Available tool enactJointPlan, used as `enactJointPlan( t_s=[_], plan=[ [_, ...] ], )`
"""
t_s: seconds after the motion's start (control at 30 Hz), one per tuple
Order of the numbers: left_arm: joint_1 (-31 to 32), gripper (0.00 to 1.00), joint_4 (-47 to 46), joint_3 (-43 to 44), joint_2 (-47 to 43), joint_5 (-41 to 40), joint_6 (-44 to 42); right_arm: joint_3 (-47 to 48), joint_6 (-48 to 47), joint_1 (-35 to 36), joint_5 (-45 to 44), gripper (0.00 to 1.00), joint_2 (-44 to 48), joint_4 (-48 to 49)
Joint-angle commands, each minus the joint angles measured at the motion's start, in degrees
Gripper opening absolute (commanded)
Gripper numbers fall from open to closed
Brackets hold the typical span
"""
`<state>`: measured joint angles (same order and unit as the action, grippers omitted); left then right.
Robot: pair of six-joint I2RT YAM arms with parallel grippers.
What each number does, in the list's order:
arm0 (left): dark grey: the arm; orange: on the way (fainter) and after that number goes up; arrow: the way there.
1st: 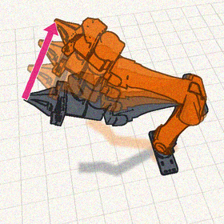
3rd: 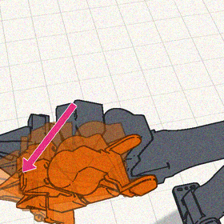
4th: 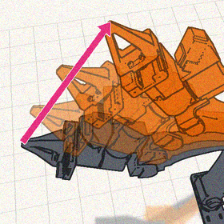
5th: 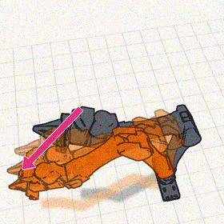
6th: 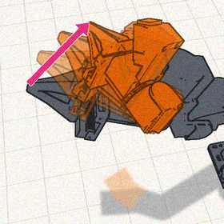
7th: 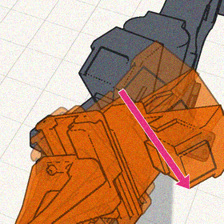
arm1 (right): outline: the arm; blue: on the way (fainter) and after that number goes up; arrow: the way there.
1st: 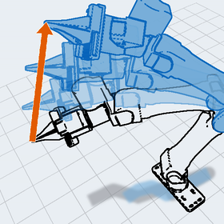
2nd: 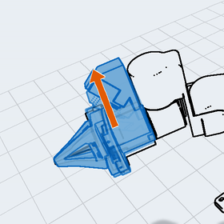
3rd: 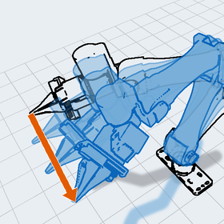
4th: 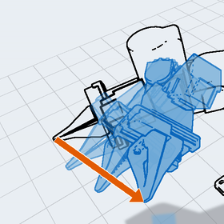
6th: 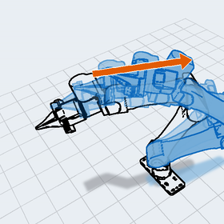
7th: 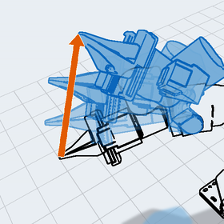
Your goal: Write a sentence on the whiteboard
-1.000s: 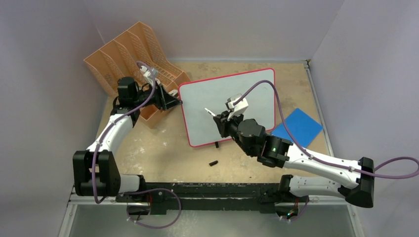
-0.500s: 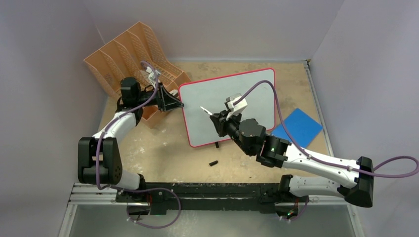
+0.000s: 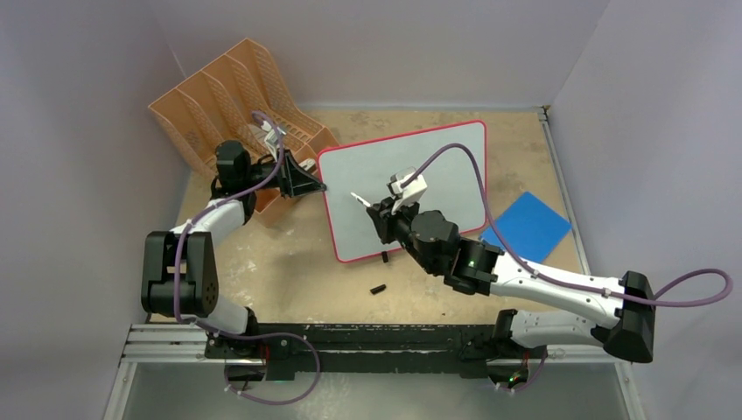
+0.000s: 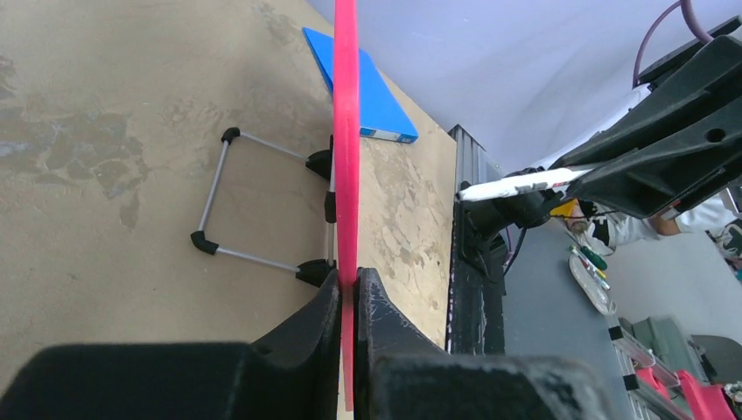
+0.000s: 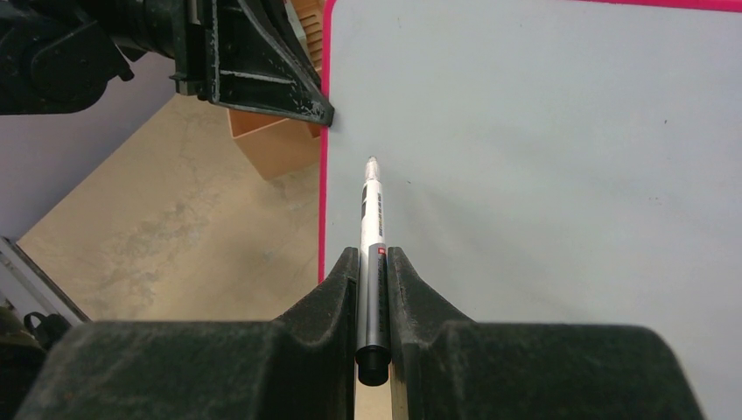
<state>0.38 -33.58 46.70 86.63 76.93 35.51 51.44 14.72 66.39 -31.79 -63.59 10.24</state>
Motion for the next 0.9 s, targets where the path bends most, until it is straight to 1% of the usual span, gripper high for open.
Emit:
enactJointPlan(
  t_s=[0.0, 0.27, 0.43, 0.87],
  plan=[
    [-0.32, 0.00, -5.80, -0.99, -0.33, 2.62, 1.43, 3.01, -1.03, 0.45, -0.61, 0.00, -1.51, 2.81],
    [-0.29, 0.00, -6.07, -2.78, -0.89, 2.62, -2.52, 5.02, -1.73, 0.82, -3.35, 0.00, -4.26, 3.81],
    [-0.29, 0.00, -2.49, -2.65, -2.17, 1.74, -6.34, 5.83, -2.12, 1.18, -5.12, 0.00, -5.65, 5.71],
    [-0.29, 0.00, -1.73, -2.19, -3.13, 0.98, -6.24, 10.08, -4.43, 2.32, -10.03, 0.00, -11.39, 8.13]
  ],
)
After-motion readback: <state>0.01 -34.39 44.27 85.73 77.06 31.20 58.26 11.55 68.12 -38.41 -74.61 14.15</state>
